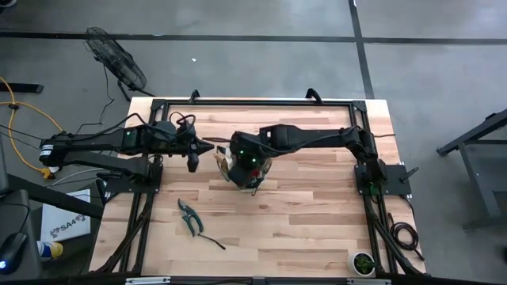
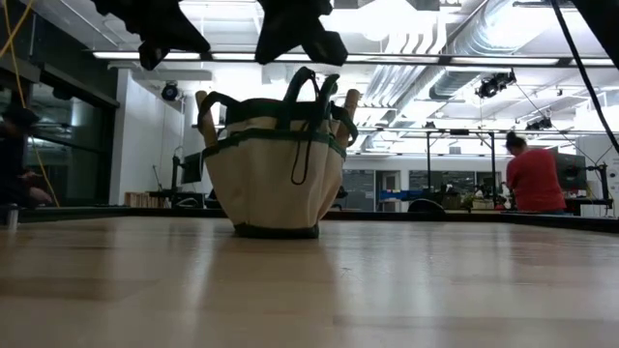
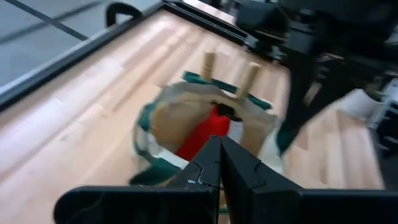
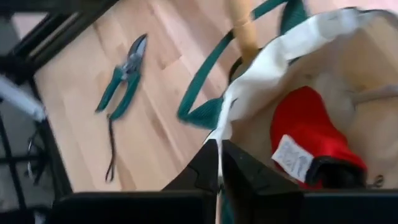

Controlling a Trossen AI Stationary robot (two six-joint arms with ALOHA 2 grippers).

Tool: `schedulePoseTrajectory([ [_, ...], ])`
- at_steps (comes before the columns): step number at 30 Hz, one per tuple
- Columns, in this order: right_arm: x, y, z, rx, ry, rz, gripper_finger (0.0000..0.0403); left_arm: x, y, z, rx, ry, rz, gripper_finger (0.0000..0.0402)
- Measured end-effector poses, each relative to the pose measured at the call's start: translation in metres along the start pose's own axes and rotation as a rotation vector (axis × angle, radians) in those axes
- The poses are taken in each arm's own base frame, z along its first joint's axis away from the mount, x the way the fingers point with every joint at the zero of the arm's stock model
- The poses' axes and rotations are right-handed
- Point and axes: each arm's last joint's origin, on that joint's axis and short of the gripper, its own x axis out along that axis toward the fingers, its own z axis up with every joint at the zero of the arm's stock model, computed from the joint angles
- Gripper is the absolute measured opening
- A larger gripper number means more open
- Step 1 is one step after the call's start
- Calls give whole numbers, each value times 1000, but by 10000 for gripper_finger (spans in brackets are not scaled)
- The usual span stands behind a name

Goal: Pick & Place Garden tools in Gardening bag
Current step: Adjust the brown gardening bag

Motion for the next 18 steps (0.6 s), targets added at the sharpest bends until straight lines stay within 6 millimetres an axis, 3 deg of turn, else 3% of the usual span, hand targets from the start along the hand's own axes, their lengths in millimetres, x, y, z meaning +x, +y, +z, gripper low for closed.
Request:
schedulePoseTrajectory([
  [4, 0, 6, -11, -79, 75, 21, 4, 1, 1, 1, 37, -24, 49, 0],
  [7, -1, 5, -22, -77, 143, -60, 3, 1, 1, 1, 37, -26, 52, 0],
  [13, -19, 0, -36, 155, 187, -219, 3, 2, 2, 1, 12, -28, 69, 0],
  [18, -36, 10, -45, 320, 40, -317, 4, 1, 2, 1, 9, -33, 83, 0],
])
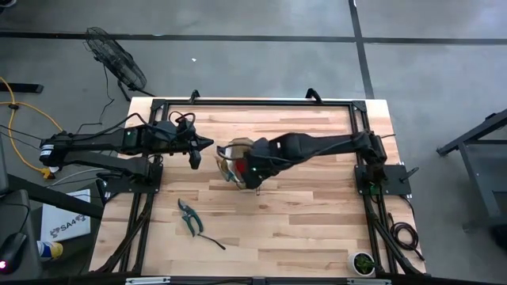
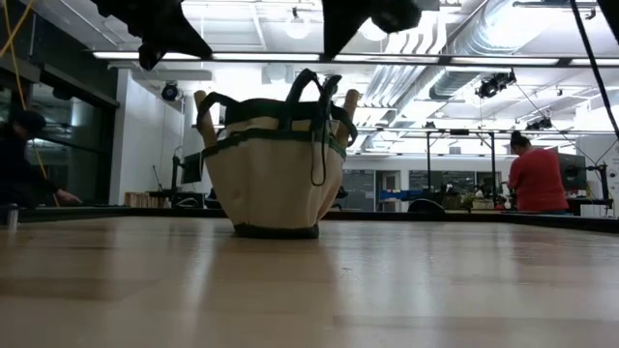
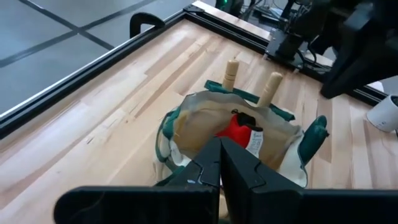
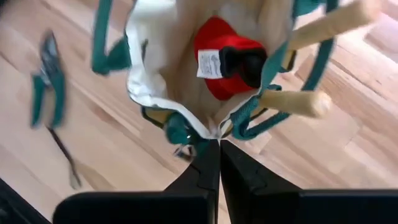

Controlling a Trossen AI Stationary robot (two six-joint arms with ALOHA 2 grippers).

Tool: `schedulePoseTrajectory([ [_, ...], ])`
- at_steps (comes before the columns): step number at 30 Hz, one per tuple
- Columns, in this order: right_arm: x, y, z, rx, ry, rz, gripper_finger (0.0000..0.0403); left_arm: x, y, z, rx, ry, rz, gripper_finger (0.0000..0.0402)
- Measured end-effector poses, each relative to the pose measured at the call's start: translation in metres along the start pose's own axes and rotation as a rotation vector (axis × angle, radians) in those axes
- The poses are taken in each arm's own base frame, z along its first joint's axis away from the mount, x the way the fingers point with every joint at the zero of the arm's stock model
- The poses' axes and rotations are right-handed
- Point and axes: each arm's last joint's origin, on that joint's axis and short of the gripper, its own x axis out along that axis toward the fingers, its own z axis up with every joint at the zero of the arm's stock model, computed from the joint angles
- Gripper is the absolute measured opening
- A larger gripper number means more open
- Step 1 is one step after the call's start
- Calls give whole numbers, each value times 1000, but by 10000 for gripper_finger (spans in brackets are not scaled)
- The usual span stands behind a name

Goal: Pick & Place Garden tools in Gardening bag
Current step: Adjust the brown gardening bag

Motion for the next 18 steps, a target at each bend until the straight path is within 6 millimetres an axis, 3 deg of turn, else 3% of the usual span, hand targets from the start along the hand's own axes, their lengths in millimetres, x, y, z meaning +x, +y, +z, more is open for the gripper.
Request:
schedulePoseTrajectory([
  [8, -3, 1, -12, 141, -14, -47, 20, 0, 0, 0, -1, 3, -7, 0],
  [18, -3, 1, -11, 266, -59, -57, 171, 0, 0, -1, -1, 16, -15, 0],
])
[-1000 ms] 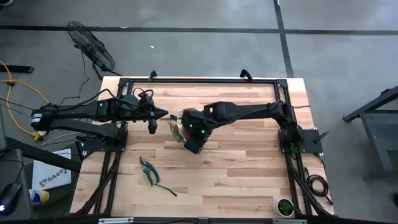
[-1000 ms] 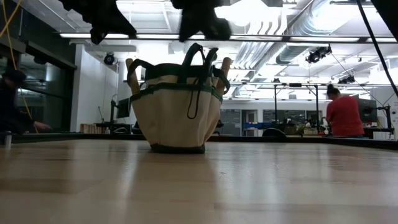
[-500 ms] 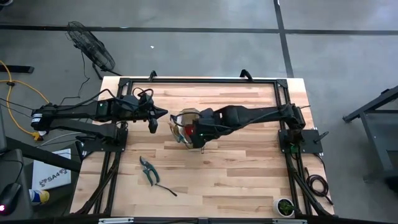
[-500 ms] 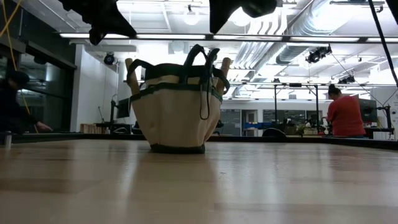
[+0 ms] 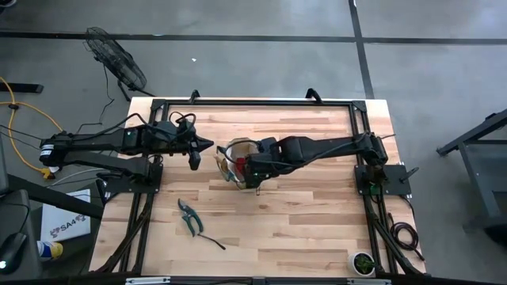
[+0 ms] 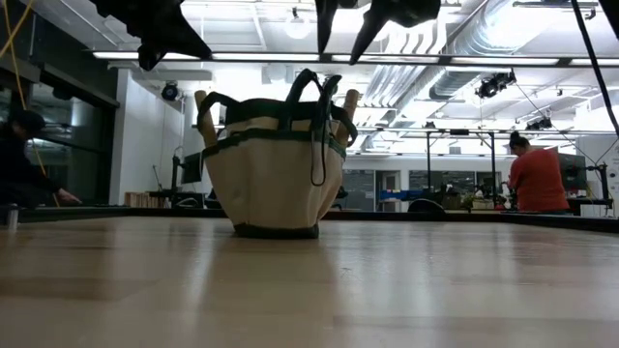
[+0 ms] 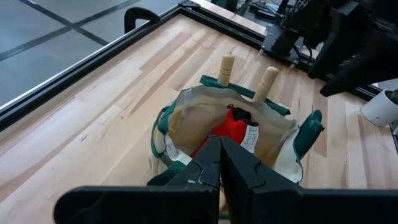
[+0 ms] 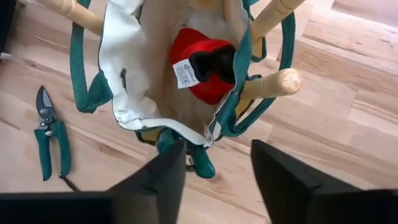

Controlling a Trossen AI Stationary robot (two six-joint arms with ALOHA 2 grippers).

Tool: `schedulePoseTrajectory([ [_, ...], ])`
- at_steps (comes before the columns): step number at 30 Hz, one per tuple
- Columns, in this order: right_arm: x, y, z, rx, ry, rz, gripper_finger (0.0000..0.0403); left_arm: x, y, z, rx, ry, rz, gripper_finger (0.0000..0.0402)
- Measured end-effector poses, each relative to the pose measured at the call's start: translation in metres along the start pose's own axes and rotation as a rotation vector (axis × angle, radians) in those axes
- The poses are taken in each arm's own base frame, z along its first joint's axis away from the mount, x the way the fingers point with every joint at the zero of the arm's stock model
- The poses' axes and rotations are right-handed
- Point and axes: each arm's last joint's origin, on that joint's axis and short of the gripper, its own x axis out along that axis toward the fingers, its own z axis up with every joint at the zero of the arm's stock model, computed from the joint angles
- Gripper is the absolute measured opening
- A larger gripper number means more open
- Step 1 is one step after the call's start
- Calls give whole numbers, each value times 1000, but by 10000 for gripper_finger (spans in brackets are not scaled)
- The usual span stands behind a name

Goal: Pick & Place Garden tools in Gardening bag
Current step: Adjust the brown gardening bag

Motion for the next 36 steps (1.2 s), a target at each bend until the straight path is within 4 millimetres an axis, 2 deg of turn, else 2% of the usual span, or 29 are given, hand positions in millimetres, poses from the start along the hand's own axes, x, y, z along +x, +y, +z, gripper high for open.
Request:
schedulePoseTrajectory([
  [5, 2, 0, 1, 14, 0, 0, 213, -1, 0, 0, 0, -4, 1, 0],
  [12, 37, 4, -4, 46, 36, 51, 215, -1, 0, 0, 1, -4, 3, 0],
  [18, 52, 1, -4, 71, 40, 50, 215, -1, 0, 0, 2, -5, 5, 0],
  [21, 52, -1, -3, 74, 39, 31, 215, -1, 0, 0, 2, -4, 6, 0],
  [29, 35, -8, 0, 88, 16, 47, 215, -1, 1, 0, 3, -1, 7, 0],
  [36, 35, -8, -1, 103, 15, 36, 215, -1, 1, 0, 3, -1, 7, 0],
])
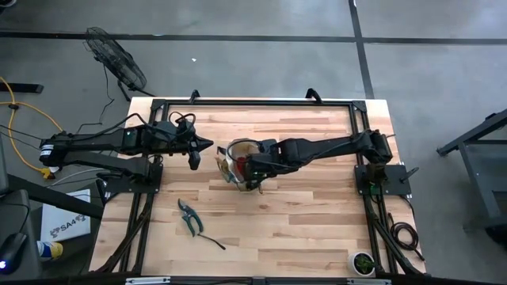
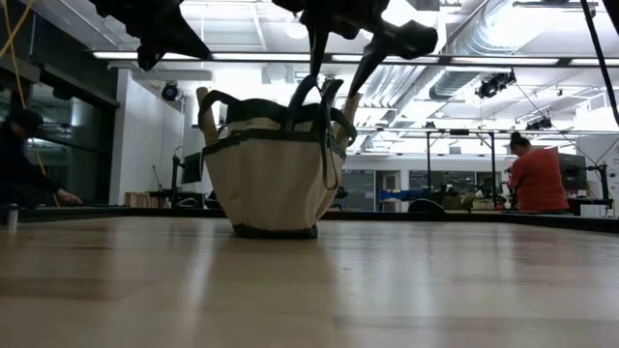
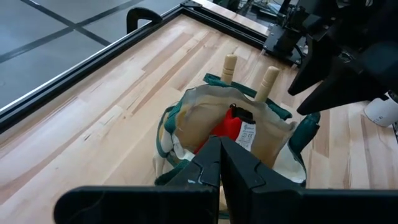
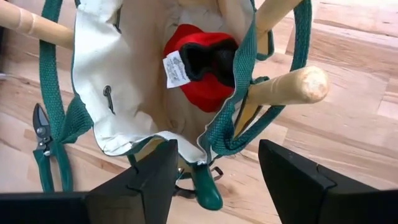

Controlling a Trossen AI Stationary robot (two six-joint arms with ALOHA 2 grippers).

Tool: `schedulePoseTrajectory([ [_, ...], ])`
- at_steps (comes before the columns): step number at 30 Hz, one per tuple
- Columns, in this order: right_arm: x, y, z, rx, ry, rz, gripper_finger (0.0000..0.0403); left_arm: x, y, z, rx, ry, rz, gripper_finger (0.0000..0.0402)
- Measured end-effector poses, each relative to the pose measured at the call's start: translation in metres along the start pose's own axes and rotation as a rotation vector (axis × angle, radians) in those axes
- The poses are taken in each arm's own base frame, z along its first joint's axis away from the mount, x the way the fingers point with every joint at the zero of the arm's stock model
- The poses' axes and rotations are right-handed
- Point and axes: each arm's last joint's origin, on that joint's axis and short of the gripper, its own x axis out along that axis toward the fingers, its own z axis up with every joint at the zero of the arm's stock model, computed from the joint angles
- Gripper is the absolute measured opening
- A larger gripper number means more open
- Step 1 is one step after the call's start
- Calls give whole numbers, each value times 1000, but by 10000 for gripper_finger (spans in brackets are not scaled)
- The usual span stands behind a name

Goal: Pick & Place Garden tools in Gardening bag
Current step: Adjust the brown gardening bag

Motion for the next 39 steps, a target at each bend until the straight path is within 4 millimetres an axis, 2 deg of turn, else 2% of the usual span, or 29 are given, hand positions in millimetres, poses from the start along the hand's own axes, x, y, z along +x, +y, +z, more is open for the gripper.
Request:
schedulePoseTrajectory([
  [15, 4, 1, 12, 25, -39, 6, 215, 0, 0, 0, 0, 0, -1, 0],
  [18, 7, 1, 11, 31, -30, 13, 215, 0, 0, 0, 0, 1, -1, 0],
  [27, 35, -3, -6, 55, 73, 37, 215, 0, 0, 0, -1, 1, -2, 0],
  [35, 36, -5, -4, 16, 97, 27, 213, 0, 0, 0, 0, 2, -5, 0],
  [39, 36, -8, -5, -2, 123, 0, 184, 0, 0, 0, -1, 2, -5, 0],
])
